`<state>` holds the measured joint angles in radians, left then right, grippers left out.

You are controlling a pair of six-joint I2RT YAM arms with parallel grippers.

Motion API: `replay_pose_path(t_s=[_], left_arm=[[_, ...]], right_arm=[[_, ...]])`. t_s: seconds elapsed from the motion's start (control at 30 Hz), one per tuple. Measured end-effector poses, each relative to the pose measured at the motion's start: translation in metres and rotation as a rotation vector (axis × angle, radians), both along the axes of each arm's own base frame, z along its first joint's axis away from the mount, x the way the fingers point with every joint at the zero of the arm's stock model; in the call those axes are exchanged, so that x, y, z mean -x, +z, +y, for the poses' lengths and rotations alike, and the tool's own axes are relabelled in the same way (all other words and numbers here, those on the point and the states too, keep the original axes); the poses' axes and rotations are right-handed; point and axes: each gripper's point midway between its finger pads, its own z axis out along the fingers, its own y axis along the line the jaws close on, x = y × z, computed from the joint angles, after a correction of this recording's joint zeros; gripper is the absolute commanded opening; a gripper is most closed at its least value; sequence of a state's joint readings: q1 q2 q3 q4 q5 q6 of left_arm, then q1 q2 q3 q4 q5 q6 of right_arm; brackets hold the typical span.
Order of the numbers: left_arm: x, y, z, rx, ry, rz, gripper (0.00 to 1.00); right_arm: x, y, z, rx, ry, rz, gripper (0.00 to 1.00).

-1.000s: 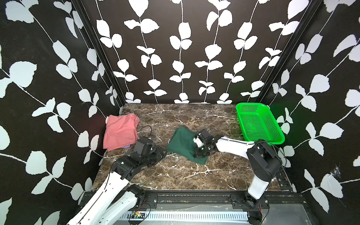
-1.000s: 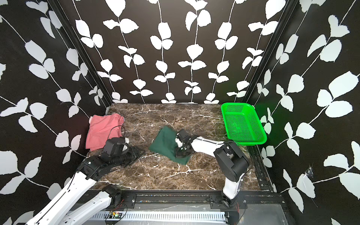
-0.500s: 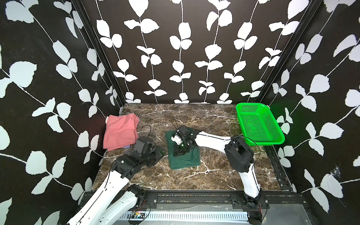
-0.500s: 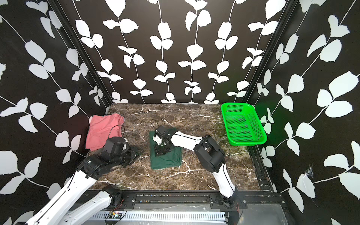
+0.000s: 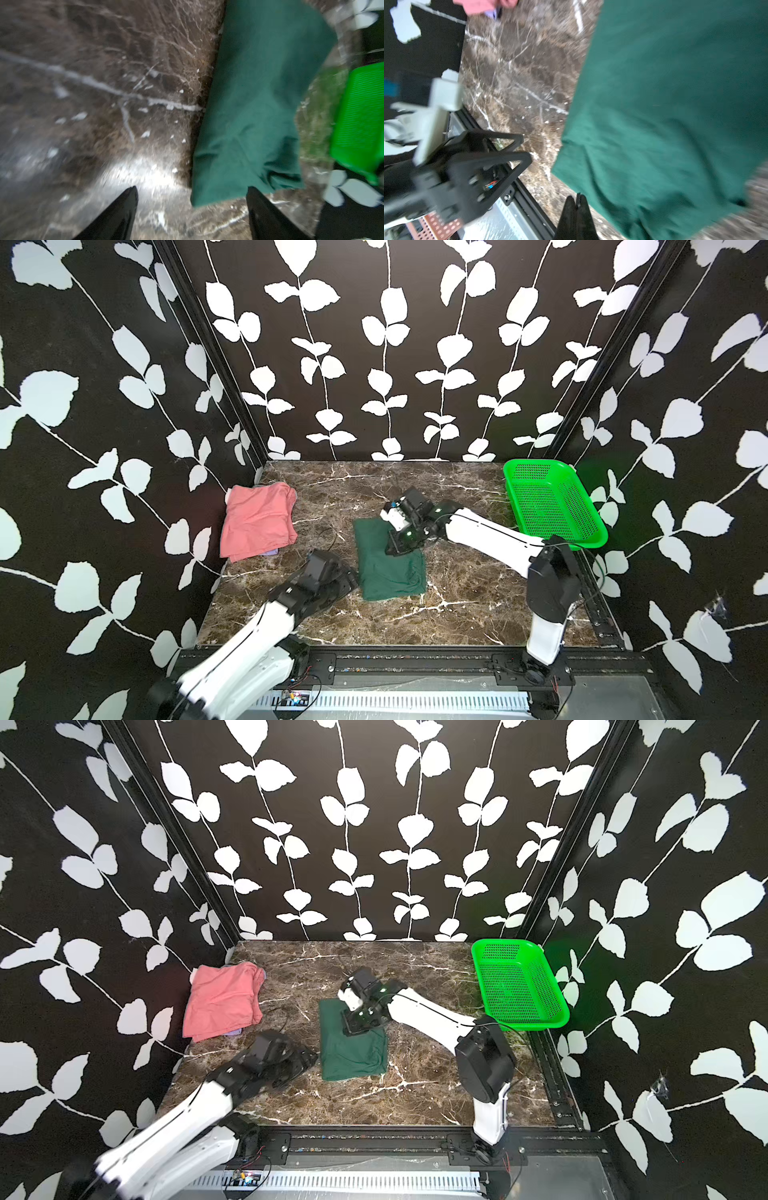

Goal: Fold and stack t-shirts
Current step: Adjust the T-shirt at the center of the board, then pick up the T-shirt from the center of the board.

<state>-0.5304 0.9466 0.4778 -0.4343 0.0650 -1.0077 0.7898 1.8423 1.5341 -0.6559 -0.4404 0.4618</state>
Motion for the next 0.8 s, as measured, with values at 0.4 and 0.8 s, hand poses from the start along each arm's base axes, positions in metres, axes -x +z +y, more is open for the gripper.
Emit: replay_pose_path(t_s=[0.4, 0.8], left_arm=[[-0.09, -0.006, 0.002, -0.109, -0.004, -0.057, 0.83], [-0.112, -0.032, -0.025, -0.014, -0.121, -0.024, 0.78]], right_arm=[[-0.038, -0.089, -0.034, 0.069, -0.092, 0.053, 0.0], [-0.029, -0.126, -0.036, 0.067, -0.033, 0.062, 0.0]])
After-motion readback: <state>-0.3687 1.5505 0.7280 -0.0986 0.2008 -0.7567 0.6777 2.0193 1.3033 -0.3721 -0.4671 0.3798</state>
